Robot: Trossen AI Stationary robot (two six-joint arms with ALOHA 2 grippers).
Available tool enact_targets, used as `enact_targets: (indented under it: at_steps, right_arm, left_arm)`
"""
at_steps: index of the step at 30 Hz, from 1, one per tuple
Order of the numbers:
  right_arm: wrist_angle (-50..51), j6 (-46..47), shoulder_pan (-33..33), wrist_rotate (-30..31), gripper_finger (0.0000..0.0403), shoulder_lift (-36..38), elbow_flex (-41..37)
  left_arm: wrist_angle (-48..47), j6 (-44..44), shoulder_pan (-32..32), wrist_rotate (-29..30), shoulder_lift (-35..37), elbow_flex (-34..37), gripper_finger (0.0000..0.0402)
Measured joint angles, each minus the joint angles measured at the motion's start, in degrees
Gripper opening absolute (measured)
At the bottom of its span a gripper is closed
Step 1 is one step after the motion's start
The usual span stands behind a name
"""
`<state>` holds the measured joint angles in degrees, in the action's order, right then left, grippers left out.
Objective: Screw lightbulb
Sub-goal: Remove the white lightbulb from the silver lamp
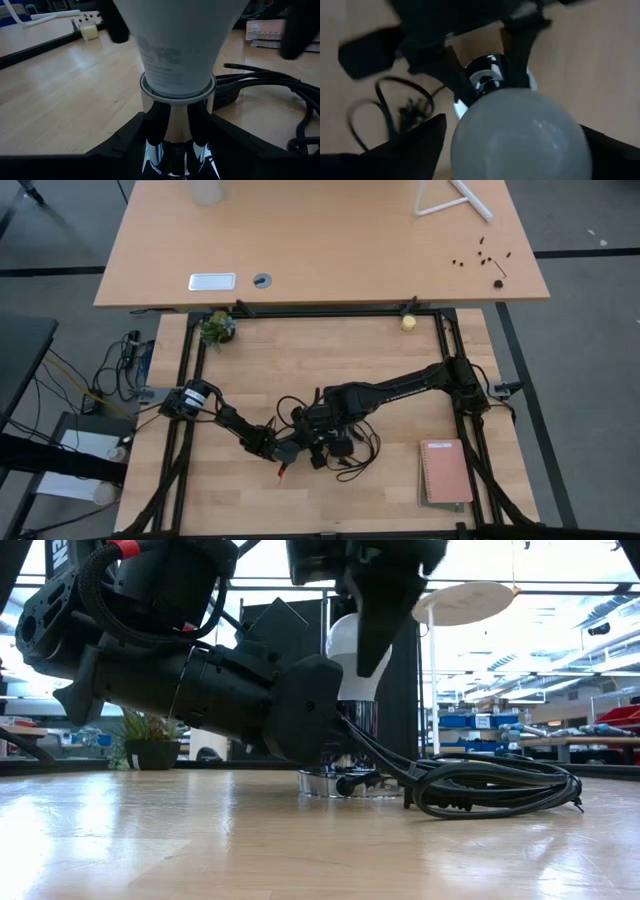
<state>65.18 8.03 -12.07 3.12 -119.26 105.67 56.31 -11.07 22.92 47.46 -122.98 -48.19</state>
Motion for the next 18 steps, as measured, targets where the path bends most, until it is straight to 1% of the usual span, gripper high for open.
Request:
enact_targets:
  at_steps: [5,10,14,18]
  right_arm:
    - [1.0,17.1,0.3,-0.4,0.0390,0.0,0.0]
    - [1.2,32.4,0.6,-0.3,0.0397,0.0,0.0]
    - [2.3,37.5,0.7,1.3,0.0390,0.0,0.0]
    - [3.2,41.5,0.7,6.7,0.0382,0.0,0.0]
  left_arm:
    - [0.1,-0.1,0.0,0.3,0.0,0.0,0.0189]
    - [0.5,-0.1,0.0,0.4,0.0,0.0,0.0189]
    - [0.6,-0.1,0.0,0.4,0.0,0.0,0.0189]
    - [0.7,-0.3,-0.1,0.4,0.0,0.0,0.0189]
